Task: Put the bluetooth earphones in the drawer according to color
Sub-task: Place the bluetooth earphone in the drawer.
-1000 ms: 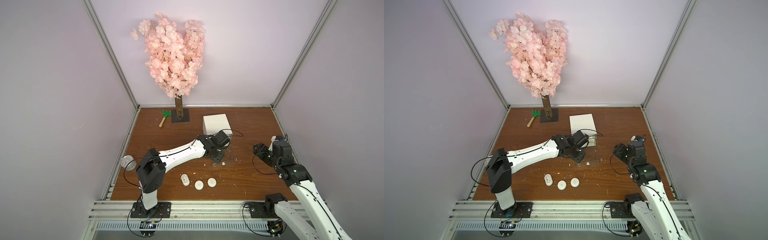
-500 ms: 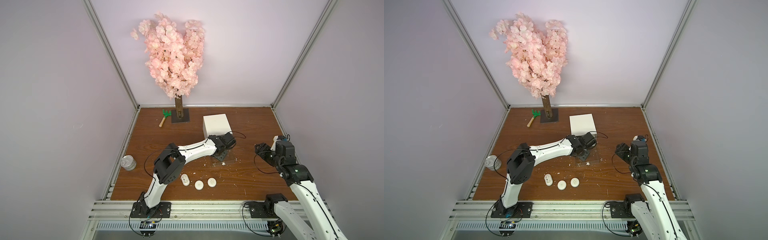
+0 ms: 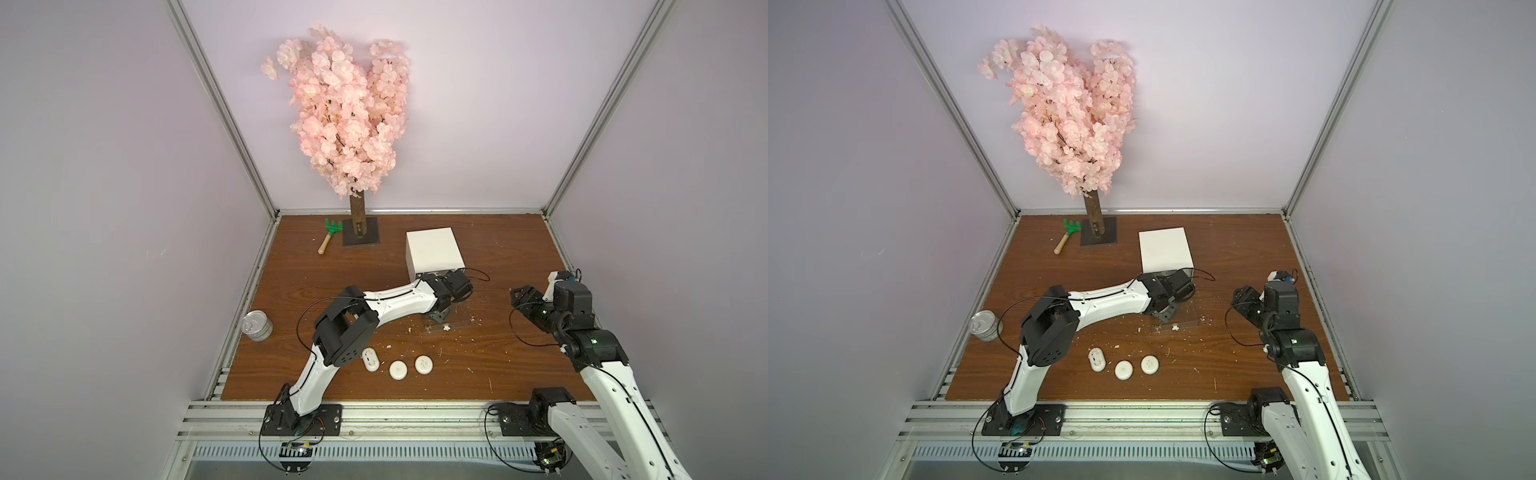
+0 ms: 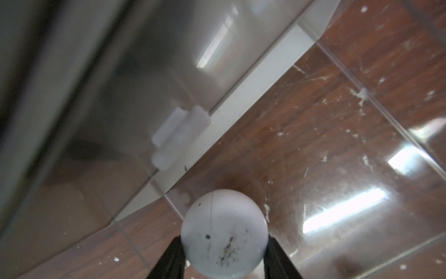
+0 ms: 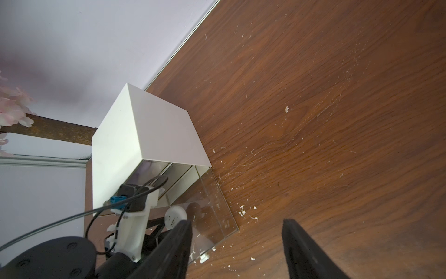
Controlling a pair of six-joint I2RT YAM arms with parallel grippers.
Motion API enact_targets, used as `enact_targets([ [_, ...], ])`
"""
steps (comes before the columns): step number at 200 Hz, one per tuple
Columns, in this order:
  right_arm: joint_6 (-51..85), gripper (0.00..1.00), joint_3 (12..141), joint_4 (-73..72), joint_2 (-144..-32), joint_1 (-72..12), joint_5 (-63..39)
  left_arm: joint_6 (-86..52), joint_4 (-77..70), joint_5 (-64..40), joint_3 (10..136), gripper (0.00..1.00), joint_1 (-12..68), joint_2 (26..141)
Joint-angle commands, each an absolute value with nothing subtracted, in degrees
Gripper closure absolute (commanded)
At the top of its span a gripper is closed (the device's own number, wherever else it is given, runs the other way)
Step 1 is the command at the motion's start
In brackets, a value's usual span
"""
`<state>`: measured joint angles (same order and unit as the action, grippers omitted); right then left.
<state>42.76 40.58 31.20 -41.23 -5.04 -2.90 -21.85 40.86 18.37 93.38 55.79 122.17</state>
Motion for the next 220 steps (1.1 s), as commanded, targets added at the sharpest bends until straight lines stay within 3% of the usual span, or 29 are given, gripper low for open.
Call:
enact_targets([
  [1,41.6,0.33,42.4,31.4,-40.6,-4.7,-3.7,-21.7,42.5,20.0,93.3,0.5,55.2,123.3],
  [106,41.9,0.31,43.2,31.5,-40.9,-4.4,-4.4,-21.1,42.9,16.8,93.2,0.37,56.2,115.3],
  [147,41.7,0.31,44.1,32.2,-40.9,-4.4,-4.3,-22.0,43.6,15.8,89.1,0.37,56.7,103.5],
  [220,42.0,0.31,43.4,32.0,-40.3,-4.4,-5.4,-30.1,44.4,12.2,65.7,0.31,56.0,77.8],
])
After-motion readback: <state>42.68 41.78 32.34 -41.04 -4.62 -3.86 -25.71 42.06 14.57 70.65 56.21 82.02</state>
